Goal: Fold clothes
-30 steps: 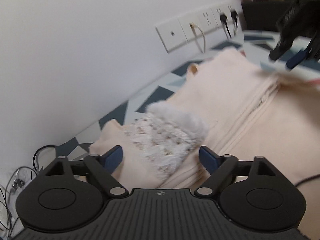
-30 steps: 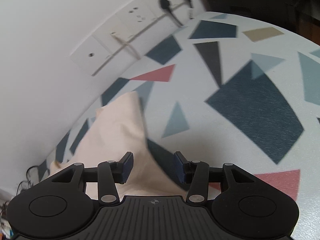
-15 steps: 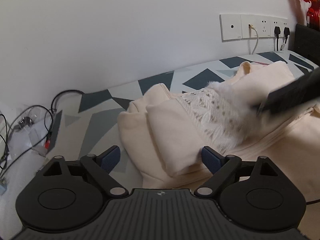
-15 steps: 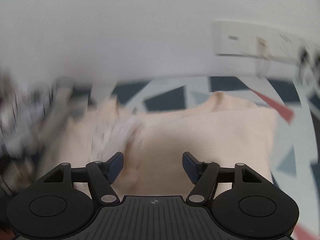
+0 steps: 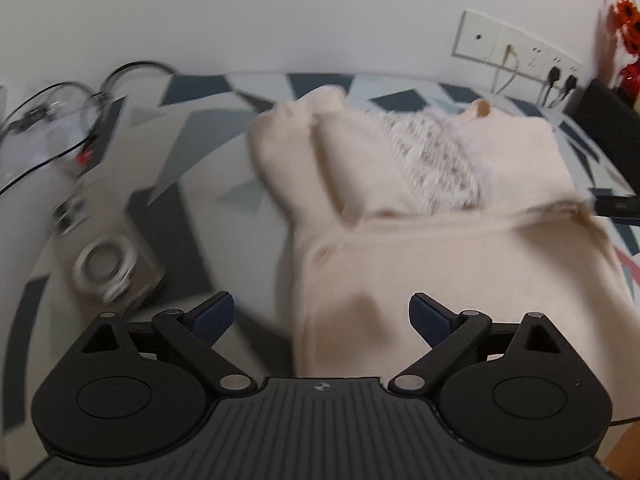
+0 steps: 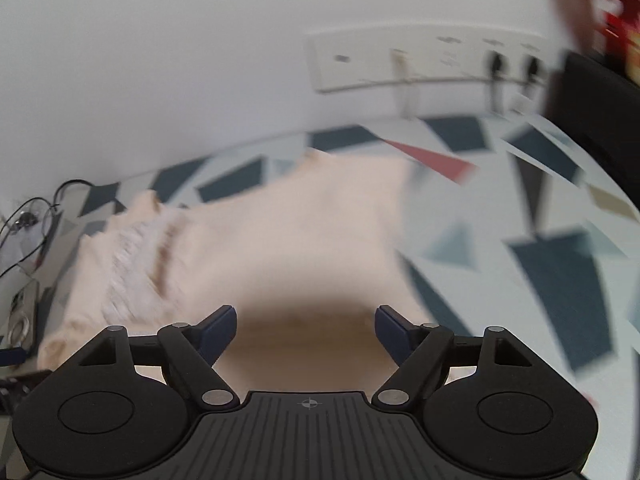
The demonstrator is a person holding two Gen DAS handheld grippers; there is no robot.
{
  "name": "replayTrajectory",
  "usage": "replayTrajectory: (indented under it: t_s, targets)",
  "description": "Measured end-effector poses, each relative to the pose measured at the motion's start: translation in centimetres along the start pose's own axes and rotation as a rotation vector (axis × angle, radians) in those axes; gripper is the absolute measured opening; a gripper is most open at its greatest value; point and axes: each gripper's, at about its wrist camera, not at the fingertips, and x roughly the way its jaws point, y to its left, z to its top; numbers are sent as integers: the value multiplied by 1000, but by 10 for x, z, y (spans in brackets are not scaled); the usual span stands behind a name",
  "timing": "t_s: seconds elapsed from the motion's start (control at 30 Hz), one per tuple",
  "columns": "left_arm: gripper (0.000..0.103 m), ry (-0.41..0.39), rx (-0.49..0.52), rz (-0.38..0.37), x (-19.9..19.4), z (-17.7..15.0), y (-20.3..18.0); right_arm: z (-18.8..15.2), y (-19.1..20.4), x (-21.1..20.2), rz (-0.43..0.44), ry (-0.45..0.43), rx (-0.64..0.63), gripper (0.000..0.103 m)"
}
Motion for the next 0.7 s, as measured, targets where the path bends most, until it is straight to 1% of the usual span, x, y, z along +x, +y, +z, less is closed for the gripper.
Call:
replayTrajectory:
  t_s: [0.13,0.23,0.3,0.4,0.47,0.5,0.57,0.63,0.7]
  targets:
    - [96,21,-103,14,-26,-33,-1,-31,-50,-41,-17,-18,82,74]
    - [96,64,-169,32,-40,-64,-4,-57,-82,-59,-22,0,123,74]
    - [96,84,-176,41,-48,-86,-10,-72,-99,-69,-31,22,122,74]
    - [96,92,-135,82,-57,-116,-26,-96,-116,-88,-23,24,98,74]
    - [96,61,-87,128,-63,-132,-41,-114,-124,-97,3,9,70,74]
    - [96,46,-78,137,-66,-138,-46,-121,-126,-100,4,9,54,74]
    - [96,33,-72,146,-68,-144,-56,-134,-122,-102,-21,35,6,73]
    - [96,17,-54,195,-69,-146,-67,-144,-111,-104,-43,42,-84,72]
    - [97,13,-75,219,-67,-145,-73,-152,-96,-103,-62,54,-194,72]
